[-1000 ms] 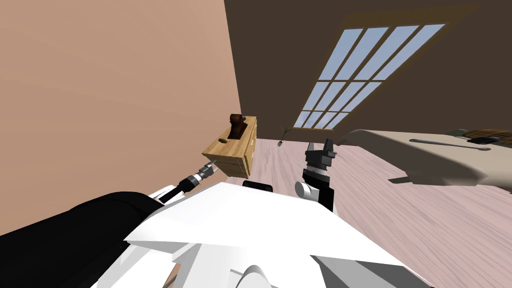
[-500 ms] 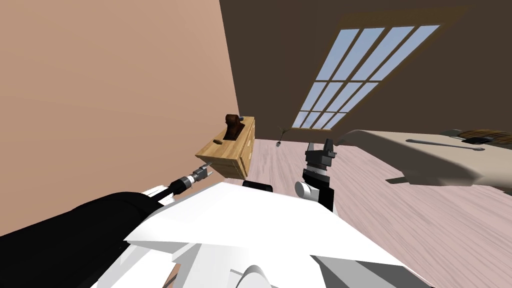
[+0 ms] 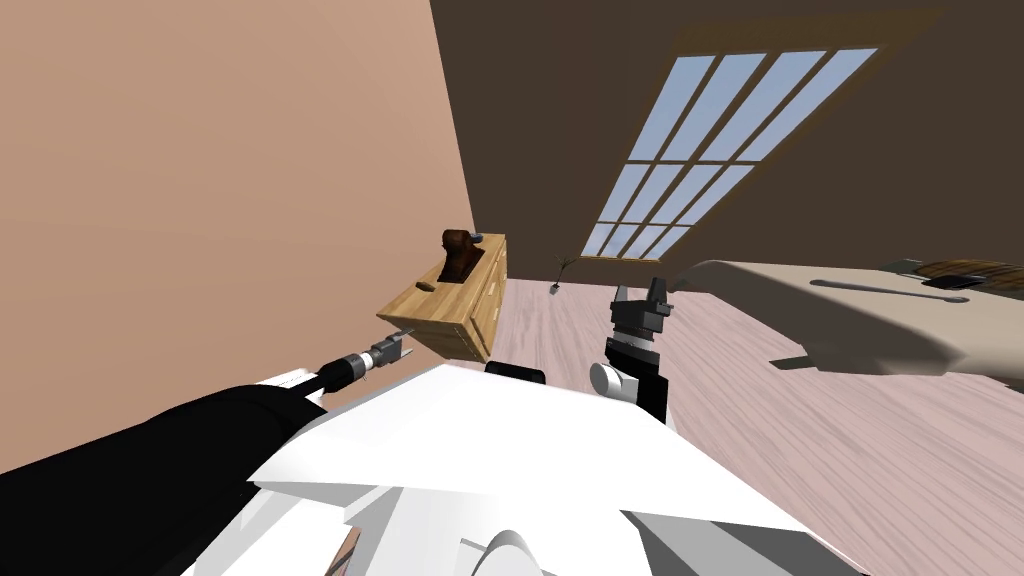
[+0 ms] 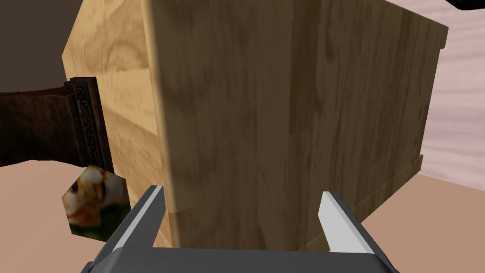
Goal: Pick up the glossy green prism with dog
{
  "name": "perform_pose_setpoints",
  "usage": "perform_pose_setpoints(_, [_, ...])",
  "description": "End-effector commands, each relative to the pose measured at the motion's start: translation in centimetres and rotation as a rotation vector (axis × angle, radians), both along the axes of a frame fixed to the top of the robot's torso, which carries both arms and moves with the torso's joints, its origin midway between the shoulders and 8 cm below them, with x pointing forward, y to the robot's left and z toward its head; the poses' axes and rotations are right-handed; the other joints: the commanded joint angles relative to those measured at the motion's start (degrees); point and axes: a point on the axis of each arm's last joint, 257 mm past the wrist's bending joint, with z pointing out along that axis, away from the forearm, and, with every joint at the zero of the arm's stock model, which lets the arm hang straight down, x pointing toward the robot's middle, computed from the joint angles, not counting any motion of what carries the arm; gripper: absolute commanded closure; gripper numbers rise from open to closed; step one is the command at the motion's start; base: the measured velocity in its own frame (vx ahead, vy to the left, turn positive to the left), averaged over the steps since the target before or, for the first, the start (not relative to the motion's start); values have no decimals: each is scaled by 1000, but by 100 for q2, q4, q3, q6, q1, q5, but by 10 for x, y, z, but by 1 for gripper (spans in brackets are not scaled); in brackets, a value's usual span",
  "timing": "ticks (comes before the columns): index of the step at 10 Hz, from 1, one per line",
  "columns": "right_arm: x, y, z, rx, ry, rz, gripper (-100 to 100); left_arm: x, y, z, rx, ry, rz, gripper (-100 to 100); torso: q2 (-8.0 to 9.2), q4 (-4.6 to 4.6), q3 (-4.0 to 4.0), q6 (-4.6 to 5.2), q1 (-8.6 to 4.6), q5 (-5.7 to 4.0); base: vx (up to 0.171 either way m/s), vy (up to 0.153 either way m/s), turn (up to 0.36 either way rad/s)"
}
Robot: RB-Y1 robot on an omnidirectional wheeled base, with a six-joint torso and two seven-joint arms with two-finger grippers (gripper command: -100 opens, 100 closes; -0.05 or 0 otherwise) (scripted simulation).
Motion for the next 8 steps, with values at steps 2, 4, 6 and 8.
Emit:
perform_pose_setpoints(2, [0, 0, 0, 0, 0, 0, 0, -10, 28, 2, 29, 68, 17, -100, -8, -1, -3, -1, -2, 1, 87, -85, 2])
perform_pose_setpoints(4, [0, 0, 0, 0, 0, 0, 0, -19, 53, 5, 56, 126, 39, -100, -17, -3, -9, -1, -13, -1, 111, -114, 14])
perform_pose_setpoints(6, [0, 0, 0, 0, 0, 0, 0, -27, 76, 10, 83, 177, 64, -100, -27, -5, -15, -1, -3, 0, 130, -79, 18])
perform_pose_setpoints(8, [0, 0, 0, 0, 0, 0, 0, -32, 99, 17, 114, 223, 87, -100, -29, -6, -16, -1, 4, 2, 123, -70, 27])
